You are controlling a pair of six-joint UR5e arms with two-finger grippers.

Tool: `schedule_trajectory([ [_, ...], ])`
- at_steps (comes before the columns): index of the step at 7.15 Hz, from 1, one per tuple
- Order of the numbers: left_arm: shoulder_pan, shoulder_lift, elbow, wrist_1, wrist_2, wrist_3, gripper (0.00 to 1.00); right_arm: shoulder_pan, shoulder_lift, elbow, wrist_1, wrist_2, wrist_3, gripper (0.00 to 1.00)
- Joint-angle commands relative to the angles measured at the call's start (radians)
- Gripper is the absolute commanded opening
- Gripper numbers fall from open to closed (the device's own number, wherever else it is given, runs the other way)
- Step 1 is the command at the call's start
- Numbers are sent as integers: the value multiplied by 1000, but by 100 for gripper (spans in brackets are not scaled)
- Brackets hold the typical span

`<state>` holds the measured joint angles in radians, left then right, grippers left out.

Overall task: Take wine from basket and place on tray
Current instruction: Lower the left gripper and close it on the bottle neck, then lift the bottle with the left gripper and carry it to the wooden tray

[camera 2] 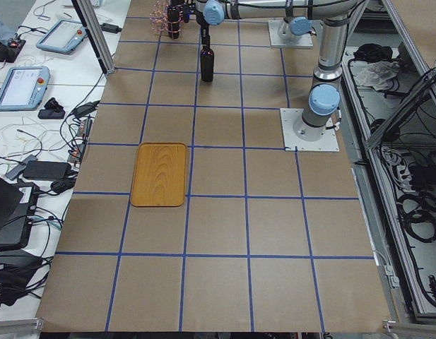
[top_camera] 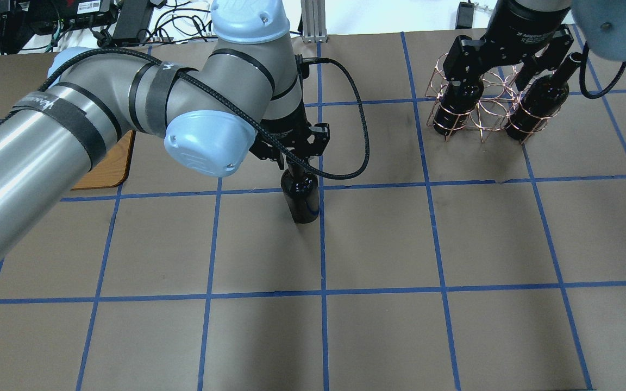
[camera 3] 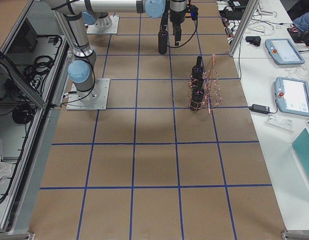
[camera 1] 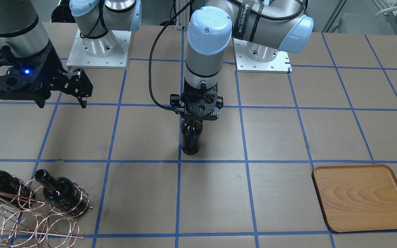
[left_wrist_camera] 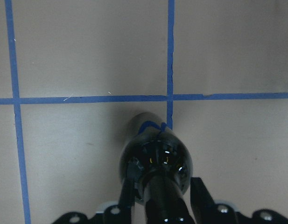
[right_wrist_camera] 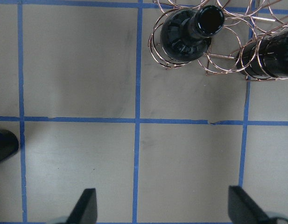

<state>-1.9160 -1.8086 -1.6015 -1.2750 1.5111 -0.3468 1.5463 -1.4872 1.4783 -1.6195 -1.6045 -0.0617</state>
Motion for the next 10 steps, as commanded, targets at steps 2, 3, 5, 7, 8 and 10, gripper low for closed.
schedule_trajectory([
  [2, 0, 0, 0, -10, -14, -31, 45, 0, -1, 0, 0, 0, -1, 100],
  [3, 0, 0, 0, -13, -14, -31, 30, 0, -1, 0, 0, 1, 0, 100],
  [5, 0, 2, 0, -17, -9, -20, 12, 0, 1, 0, -3, 0, -1, 100],
  [7, 17, 44, 26, -53, 7, -9, 5, 0, 1, -1, -3, 1, -1, 100],
  [8, 43, 55, 61, -129, 85, 114, 4, 0, -1, -1, -3, 3, 0, 100],
  [10, 209, 86, 122, -205, 81, 326, 4, 0, -1, 0, -3, 3, 0, 100],
])
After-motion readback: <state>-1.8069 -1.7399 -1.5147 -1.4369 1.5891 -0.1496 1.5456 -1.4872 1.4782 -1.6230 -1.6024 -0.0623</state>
